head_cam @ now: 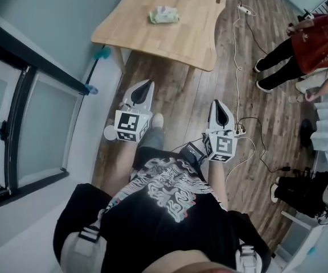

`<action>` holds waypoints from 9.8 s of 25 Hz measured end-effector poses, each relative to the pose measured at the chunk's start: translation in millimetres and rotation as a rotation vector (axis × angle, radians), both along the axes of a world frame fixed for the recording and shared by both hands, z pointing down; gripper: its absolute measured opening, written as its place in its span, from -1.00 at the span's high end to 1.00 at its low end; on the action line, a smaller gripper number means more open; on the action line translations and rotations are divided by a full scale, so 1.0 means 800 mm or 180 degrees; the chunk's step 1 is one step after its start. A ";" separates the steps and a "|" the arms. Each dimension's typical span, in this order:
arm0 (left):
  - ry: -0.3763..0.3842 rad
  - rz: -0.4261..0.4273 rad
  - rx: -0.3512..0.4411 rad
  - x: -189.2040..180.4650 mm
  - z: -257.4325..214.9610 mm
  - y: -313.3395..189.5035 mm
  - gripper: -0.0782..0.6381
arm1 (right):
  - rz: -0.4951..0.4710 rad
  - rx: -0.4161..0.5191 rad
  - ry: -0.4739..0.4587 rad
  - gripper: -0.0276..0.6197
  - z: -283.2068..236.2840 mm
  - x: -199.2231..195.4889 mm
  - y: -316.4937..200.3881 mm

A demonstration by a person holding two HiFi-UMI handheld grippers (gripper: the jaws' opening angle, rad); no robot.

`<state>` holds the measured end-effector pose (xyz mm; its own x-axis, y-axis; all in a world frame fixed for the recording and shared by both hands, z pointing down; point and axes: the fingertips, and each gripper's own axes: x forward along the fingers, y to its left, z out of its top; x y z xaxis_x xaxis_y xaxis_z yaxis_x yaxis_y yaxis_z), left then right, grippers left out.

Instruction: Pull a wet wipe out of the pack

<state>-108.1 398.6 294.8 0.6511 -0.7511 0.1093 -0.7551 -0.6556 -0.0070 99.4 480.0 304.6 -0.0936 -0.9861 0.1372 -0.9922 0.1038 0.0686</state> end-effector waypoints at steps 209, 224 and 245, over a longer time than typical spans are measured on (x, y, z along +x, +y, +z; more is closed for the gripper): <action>-0.0814 0.0041 -0.1228 0.112 0.268 -0.709 0.76 | -0.2013 -0.1876 0.0442 0.70 0.268 -0.114 -0.826; -0.0785 0.0036 -0.1268 0.109 0.272 -0.706 0.76 | -0.2135 -0.1874 0.0643 0.71 0.270 -0.114 -0.828; -0.0774 0.0061 -0.1262 0.109 0.271 -0.705 0.76 | -0.2170 -0.1889 0.0805 0.91 0.269 -0.117 -0.825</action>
